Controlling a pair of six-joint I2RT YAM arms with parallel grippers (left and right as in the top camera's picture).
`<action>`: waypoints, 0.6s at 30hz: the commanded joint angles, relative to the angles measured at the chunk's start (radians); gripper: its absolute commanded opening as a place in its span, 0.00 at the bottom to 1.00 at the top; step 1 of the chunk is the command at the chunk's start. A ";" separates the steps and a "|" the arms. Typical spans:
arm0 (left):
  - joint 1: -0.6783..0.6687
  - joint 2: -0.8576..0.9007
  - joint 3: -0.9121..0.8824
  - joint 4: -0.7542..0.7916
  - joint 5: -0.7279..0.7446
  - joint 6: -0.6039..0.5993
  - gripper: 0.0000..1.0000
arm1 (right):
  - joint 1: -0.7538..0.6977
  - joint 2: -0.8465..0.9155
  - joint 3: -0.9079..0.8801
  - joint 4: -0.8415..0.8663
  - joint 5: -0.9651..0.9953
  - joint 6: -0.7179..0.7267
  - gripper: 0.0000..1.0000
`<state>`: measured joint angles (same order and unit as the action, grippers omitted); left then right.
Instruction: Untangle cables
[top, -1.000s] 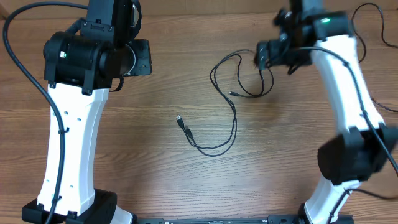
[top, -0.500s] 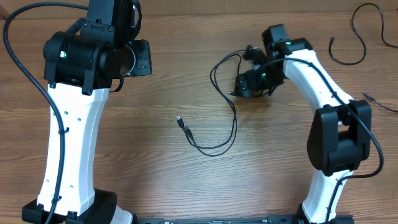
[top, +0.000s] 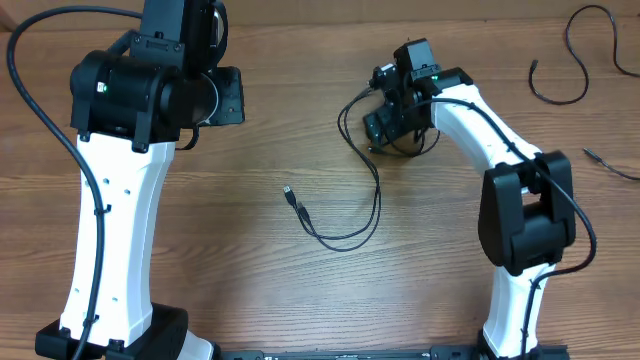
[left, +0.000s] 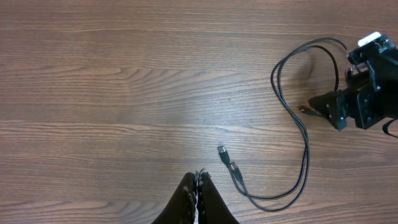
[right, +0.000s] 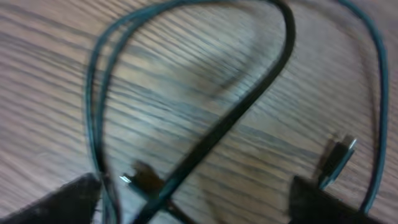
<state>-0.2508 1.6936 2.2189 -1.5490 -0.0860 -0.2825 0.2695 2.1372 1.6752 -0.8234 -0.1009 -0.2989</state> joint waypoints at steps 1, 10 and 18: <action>-0.006 -0.005 0.005 0.000 0.009 -0.010 0.04 | -0.006 0.038 -0.001 -0.013 0.010 0.016 0.46; -0.006 -0.005 0.005 0.000 0.010 -0.010 0.04 | -0.008 -0.013 0.212 -0.205 0.024 0.071 0.04; -0.006 -0.005 0.005 0.001 0.017 -0.010 0.04 | -0.008 -0.105 0.910 -0.483 0.086 0.116 0.04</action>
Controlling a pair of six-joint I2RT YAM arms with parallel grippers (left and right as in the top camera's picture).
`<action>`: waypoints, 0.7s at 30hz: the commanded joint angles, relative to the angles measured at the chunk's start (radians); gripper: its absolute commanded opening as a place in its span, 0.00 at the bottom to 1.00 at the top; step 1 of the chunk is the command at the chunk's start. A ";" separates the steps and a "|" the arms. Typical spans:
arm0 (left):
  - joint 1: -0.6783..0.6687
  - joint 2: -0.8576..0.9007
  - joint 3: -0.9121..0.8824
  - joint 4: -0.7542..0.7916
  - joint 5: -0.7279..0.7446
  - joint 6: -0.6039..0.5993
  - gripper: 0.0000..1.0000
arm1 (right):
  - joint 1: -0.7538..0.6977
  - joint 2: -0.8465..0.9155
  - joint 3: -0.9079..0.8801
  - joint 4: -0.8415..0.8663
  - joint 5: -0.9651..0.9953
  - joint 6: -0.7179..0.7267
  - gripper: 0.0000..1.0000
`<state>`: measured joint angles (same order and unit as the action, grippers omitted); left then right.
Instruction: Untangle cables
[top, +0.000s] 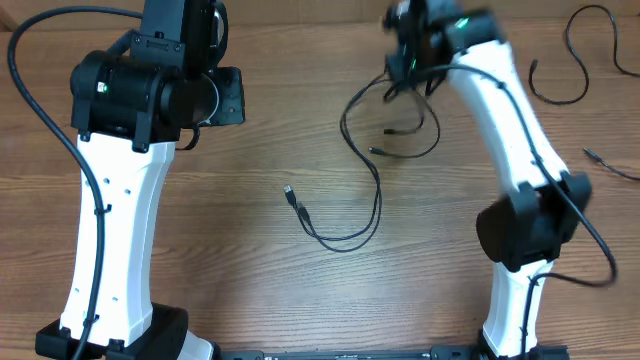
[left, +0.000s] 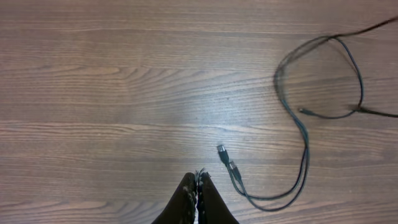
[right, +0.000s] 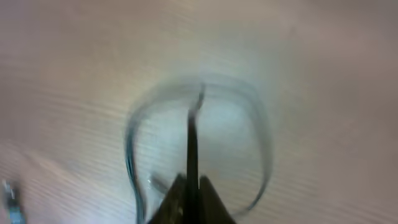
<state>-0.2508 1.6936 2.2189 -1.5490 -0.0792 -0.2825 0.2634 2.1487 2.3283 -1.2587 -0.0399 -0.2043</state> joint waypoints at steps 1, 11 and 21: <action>-0.006 -0.005 0.005 0.002 0.010 -0.010 0.04 | -0.002 -0.125 0.340 -0.066 0.032 0.021 0.04; -0.006 -0.005 0.005 0.005 0.021 -0.010 0.04 | -0.002 -0.267 0.777 -0.115 0.247 0.016 0.04; -0.006 -0.005 0.005 0.021 0.066 -0.010 0.04 | -0.002 -0.362 0.781 -0.129 0.246 -0.013 0.04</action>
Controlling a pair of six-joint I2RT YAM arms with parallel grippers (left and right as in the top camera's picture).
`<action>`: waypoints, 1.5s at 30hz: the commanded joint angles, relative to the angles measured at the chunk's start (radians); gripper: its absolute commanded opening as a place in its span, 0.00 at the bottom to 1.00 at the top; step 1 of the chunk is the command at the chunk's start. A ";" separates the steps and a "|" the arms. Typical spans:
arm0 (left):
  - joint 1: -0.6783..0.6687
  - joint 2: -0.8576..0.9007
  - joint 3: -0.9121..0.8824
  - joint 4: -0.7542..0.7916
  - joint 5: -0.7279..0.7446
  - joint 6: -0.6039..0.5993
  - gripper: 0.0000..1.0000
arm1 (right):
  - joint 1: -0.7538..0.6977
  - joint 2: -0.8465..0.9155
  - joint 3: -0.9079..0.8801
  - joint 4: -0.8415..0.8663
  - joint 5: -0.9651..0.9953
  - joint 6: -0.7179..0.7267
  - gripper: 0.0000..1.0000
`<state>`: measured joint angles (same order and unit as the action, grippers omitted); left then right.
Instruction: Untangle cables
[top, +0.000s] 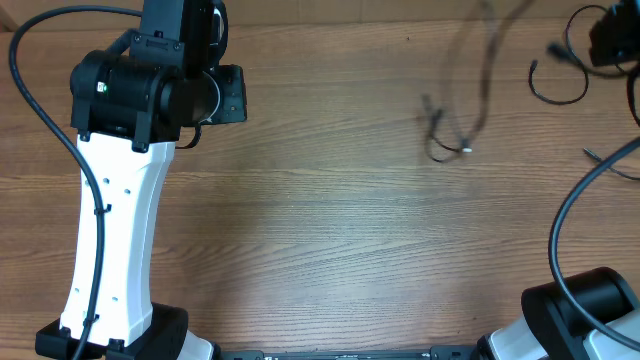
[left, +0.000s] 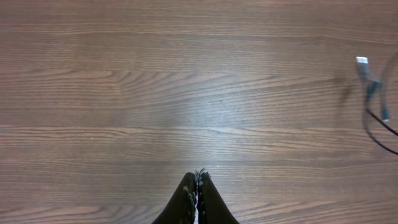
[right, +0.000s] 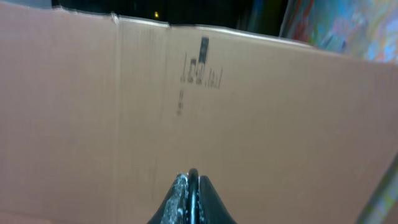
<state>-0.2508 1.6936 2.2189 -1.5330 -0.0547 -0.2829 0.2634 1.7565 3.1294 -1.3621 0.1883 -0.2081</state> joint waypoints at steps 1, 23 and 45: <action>-0.006 -0.005 0.005 0.004 0.047 -0.010 0.04 | -0.004 0.034 -0.036 -0.031 0.021 -0.010 0.04; -0.005 -0.005 0.005 0.000 0.053 -0.010 0.04 | 0.085 0.047 -0.806 0.241 -0.048 0.003 0.04; -0.131 0.121 -0.392 0.333 0.580 0.113 0.13 | -0.149 0.047 -0.807 0.098 -0.058 0.067 0.04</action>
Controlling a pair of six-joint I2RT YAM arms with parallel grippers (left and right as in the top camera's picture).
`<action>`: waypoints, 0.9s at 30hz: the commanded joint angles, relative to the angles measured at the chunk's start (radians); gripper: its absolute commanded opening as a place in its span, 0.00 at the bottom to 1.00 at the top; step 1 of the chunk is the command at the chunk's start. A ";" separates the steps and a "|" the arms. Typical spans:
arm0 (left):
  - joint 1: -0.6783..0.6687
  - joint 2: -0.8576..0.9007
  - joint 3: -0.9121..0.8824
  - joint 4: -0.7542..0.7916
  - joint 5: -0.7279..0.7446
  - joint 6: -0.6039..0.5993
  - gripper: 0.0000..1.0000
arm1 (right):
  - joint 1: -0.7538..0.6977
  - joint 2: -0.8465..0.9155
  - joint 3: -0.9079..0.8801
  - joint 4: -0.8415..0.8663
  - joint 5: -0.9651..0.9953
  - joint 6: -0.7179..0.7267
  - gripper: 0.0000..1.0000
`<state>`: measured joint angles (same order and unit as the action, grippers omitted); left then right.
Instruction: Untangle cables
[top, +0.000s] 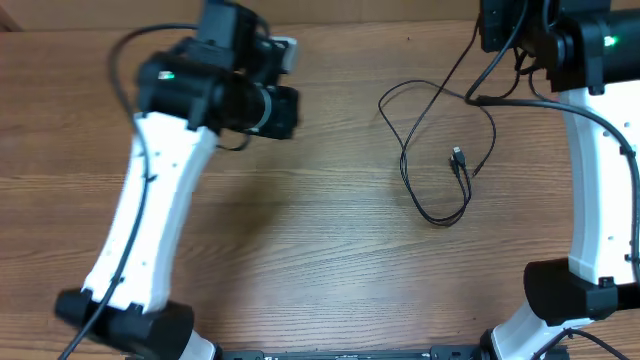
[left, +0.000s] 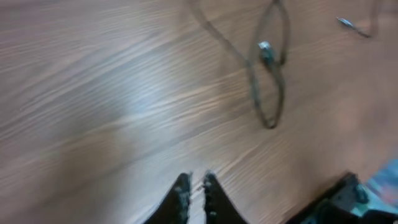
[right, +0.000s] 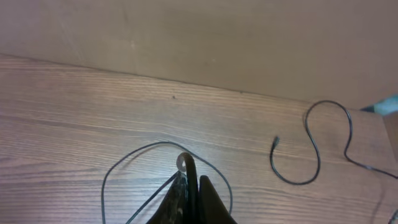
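A thin black cable (top: 432, 150) hangs from my right gripper (top: 496, 34) at the back right. Its long loop lies on the wood, with a USB plug (top: 457, 155) inside the loop. In the right wrist view my right gripper (right: 189, 178) is shut on a thick black cable end (right: 185, 164), and thin strands (right: 134, 163) curve away below it. My left gripper (left: 194, 180) hovers above the table left of the loop (left: 267, 81), its jaws a narrow gap apart and holding nothing. Its plug (left: 264, 46) shows blurred.
A second black cable (right: 311, 144) lies in an S shape on the table at the far right, near the brown cardboard wall (right: 199, 37) along the back edge. The left arm's black wrist (top: 250, 95) stands over the table's left middle.
The right gripper has come back from the far right corner, and the cable's loop now rests on the table right of centre. The left arm has swung rightward and tilted, and its jaws have parted slightly.
My right gripper was open, low over the tangle near the table's middle. Then it was shut on the cable and higher at the back. Then it was in the far right corner with the cable dangling clear. Now the loop lies further right.
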<state>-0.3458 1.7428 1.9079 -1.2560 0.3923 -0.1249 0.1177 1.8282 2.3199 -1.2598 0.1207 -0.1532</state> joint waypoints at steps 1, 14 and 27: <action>-0.047 0.100 -0.104 0.094 0.133 -0.107 0.13 | -0.003 -0.025 0.003 -0.008 0.009 0.012 0.04; -0.079 0.476 -0.128 0.653 0.346 -0.431 0.38 | -0.003 -0.025 0.003 -0.033 0.009 0.016 0.04; -0.143 0.477 -0.134 0.547 0.140 -0.608 0.50 | -0.003 -0.025 0.003 -0.033 0.009 0.016 0.04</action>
<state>-0.4580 2.2242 1.7775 -0.7044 0.5934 -0.6544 0.1165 1.8282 2.3199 -1.2957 0.1204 -0.1486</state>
